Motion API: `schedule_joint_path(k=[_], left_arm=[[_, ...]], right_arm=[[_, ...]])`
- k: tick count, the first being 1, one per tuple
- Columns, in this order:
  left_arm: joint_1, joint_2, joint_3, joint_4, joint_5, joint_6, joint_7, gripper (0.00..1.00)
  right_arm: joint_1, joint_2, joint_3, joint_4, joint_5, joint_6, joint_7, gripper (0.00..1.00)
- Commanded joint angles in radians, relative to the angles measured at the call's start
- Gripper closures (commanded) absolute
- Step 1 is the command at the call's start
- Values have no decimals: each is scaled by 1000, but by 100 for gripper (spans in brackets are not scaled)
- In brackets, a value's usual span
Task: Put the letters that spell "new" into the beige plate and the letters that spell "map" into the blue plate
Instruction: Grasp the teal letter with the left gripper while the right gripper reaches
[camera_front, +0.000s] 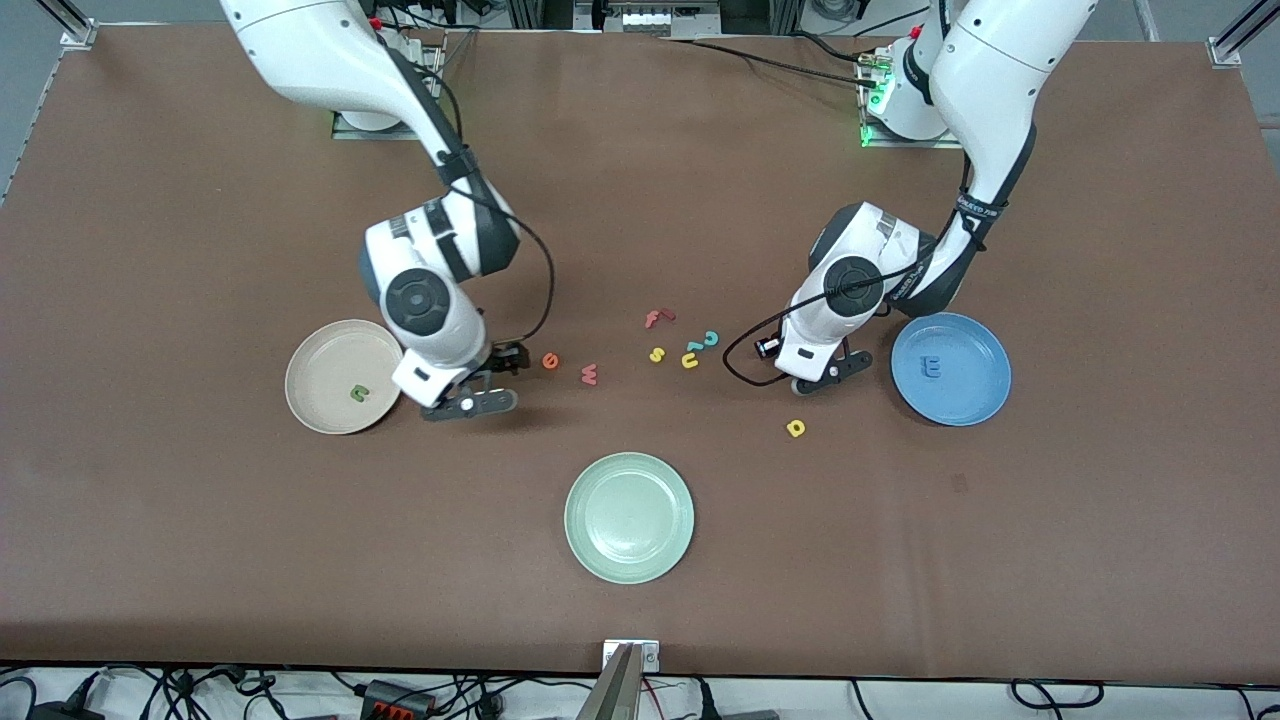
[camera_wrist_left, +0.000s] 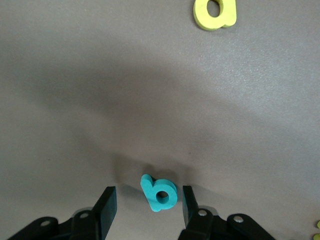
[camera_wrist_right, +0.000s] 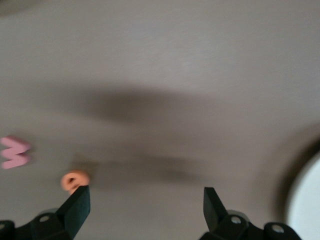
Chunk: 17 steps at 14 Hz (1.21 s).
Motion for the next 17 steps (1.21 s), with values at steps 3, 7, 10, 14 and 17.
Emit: schedule_joint_path(k=[3,7,10,14,17], left_arm=[[-3,12,-1,4,13,26,-16,61],[-3,9,-1,4,13,25,-11,84],[7,-43,6,13,15,-57,22,86],[66,-71,27,165,106,-375,247,86],[141,-80,24,174,265,-457,376,85]], right_arm=[[87,83,-4,59,58,49,127,0],[101,106,-4,59,56,75,139,13],[102,121,-4,61,50,84,139,22],[102,123,-4,59,61,87,191,29],[102,130,-4,59,58,86,205,38]])
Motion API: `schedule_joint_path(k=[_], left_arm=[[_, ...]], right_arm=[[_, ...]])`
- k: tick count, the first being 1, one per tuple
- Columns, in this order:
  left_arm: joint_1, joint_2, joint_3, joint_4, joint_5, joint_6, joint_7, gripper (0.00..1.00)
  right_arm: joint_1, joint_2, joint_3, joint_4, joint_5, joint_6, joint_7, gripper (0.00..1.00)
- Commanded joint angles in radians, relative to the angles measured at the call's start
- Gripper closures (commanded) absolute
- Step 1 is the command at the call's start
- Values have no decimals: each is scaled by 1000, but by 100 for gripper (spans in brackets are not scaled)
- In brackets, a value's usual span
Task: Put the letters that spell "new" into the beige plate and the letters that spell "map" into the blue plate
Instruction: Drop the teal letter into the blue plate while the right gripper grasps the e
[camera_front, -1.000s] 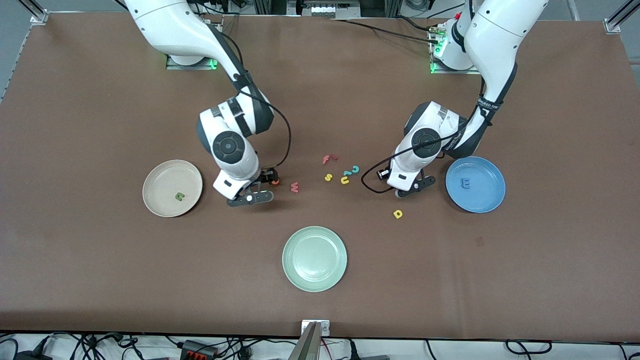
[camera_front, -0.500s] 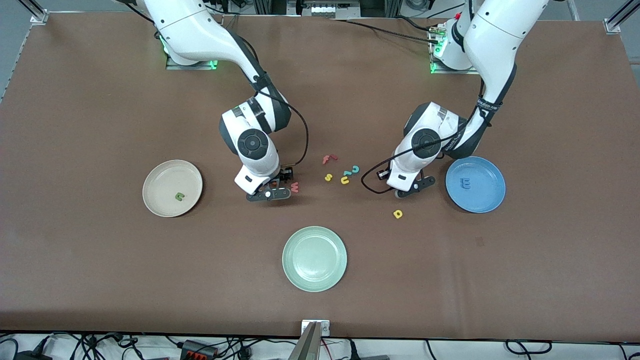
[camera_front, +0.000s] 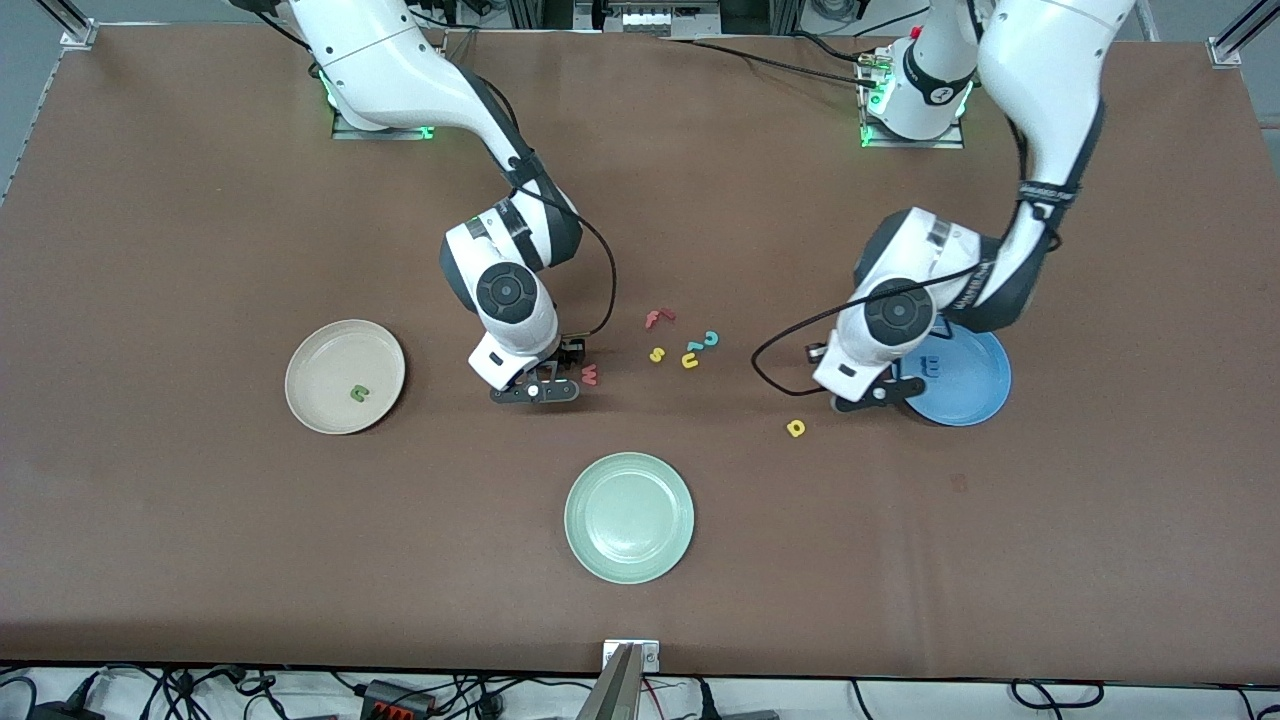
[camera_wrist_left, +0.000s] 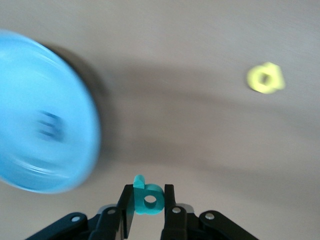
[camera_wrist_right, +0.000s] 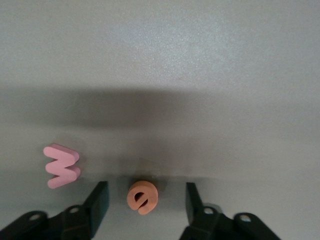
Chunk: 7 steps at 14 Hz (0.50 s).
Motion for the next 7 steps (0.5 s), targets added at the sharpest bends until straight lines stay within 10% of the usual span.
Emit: schedule_joint_path(k=[1,7], left_arm=[[78,-11,-5,-4,83,-44,162,85],[247,-5,-9,-66,85,-30,388,83]], right_arm=[[4,18,-2,20,11,2,21,40],[11,22,-2,20,16,1,21,45]])
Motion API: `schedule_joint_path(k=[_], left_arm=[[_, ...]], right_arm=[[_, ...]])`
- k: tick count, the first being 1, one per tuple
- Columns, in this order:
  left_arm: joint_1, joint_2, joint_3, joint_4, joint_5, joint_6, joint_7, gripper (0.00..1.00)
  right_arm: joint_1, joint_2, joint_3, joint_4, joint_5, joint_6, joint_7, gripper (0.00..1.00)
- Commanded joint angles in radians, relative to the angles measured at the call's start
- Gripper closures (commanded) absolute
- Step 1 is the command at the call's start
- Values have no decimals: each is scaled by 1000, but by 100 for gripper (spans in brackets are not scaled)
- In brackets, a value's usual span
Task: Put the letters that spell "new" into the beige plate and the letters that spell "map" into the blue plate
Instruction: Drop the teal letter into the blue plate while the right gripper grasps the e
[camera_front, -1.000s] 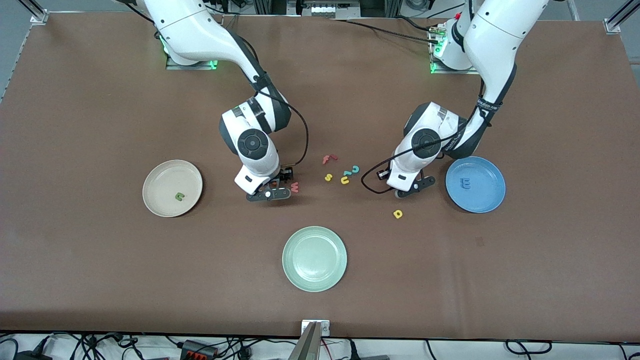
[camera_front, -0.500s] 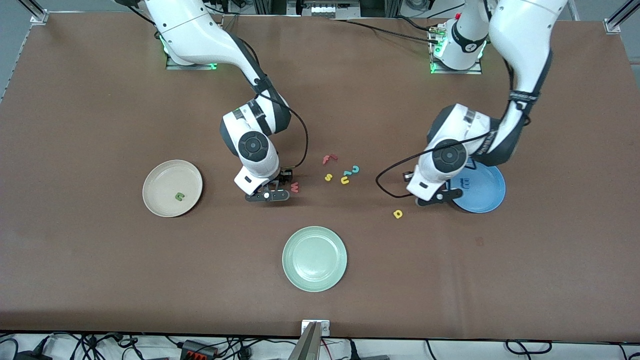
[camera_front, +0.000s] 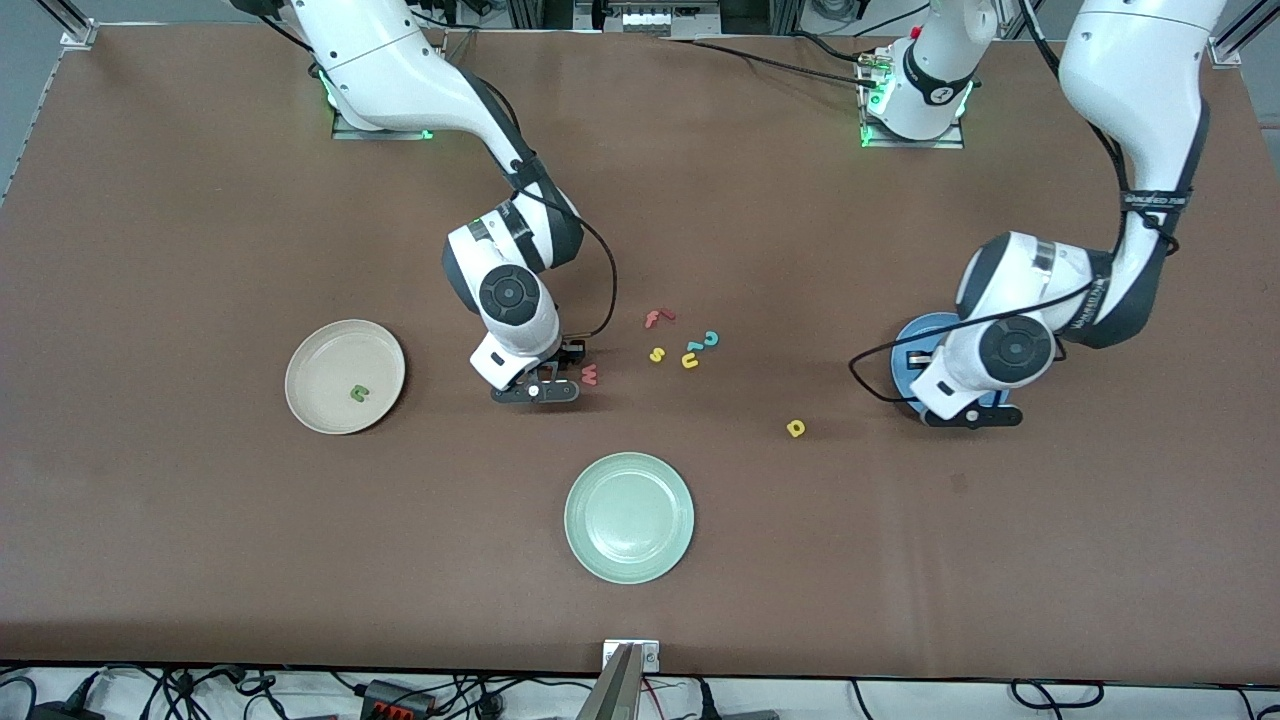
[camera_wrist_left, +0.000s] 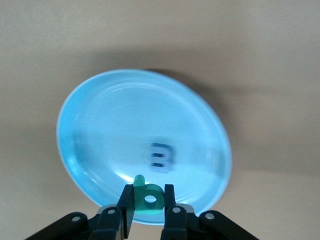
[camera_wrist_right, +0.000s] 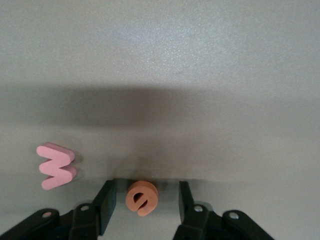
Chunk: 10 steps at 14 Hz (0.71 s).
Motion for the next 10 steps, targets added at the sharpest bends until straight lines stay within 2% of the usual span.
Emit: schedule_joint_path(k=[1,3,4,5,8,10], left_arm=[[67,-12,-14,-45,22,2,91,81],[119,-15,-23,-106,22,78,128,75],[120,-13,-24,-139,22,139,128,48],[120,-12,-24,-149,20,172,128,1],[117,-30,-42,-123,20,151,130,0],[118,-31,-88,-63,20,108,128,0]], right_arm=[[8,11,-3,19,15,-1,10,51],[7,11,-3,19,15,-2,10,60],[7,12,-3,19,15,-2,10,66],[5,13,-3,19,15,-2,9,69],[-1,9,-4,19,15,-2,4,79],[-12,3,-18,26,12,-5,-8,79]])
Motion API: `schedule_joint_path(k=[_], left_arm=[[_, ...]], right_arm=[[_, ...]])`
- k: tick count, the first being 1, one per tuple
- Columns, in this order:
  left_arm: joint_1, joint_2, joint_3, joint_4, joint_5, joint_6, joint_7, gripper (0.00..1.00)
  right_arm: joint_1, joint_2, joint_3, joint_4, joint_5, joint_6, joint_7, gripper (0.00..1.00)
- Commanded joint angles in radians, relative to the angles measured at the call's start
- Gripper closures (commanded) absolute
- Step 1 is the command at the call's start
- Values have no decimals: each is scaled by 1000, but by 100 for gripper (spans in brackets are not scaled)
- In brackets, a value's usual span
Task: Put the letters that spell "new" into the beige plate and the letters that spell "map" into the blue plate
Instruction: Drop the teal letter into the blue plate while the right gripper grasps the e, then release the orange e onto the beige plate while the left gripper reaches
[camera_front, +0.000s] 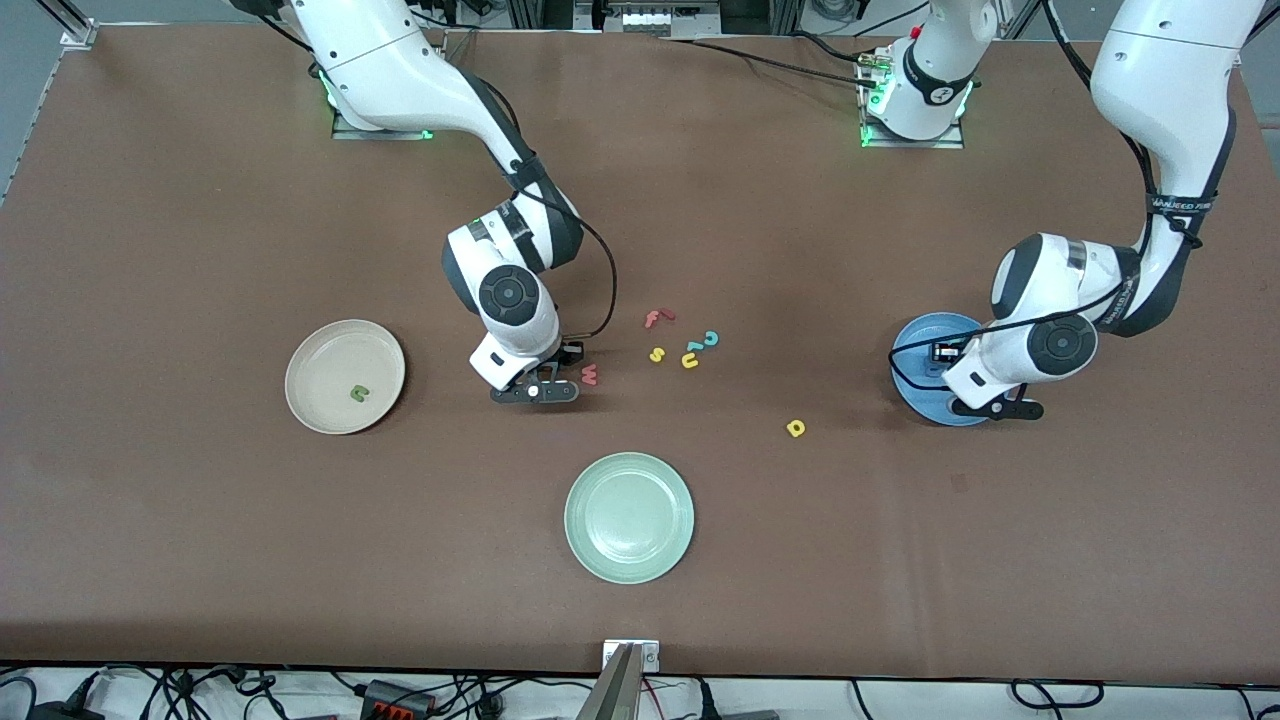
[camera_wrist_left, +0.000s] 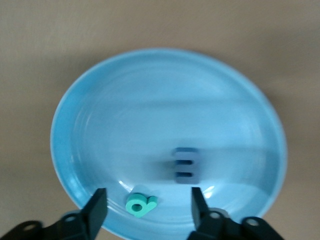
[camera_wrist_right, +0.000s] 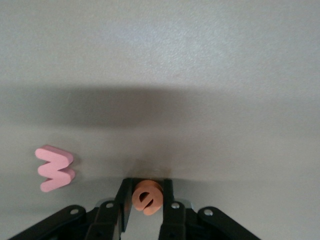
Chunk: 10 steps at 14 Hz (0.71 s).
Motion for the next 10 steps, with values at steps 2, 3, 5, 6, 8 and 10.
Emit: schedule_joint_path(k=[2,3,5,6,8,10], left_arm=[[-2,-15,-109,134,11,-101,10,0],[-14,-9,-129,162,9,-101,10,0],[-66,46,-155,251,12,-95,13,0],[-105,83,-155,300,17,-93,13,0],[-173,135,-154,387,4,-95,-12,0],[-190,207,-154,446,-23,-95,-100,0]], right_arm=[[-64,-29,-28,23,2,-19,-25,79],[-96,-46,-30,23,0,-53,-51,79],[-142,-90,-62,23,-3,-146,-115,79],[-155,-102,-96,21,-4,-195,-174,79],[-176,-104,-184,12,-4,-269,-307,79],[-196,-121,-226,-25,-4,-289,-367,79]])
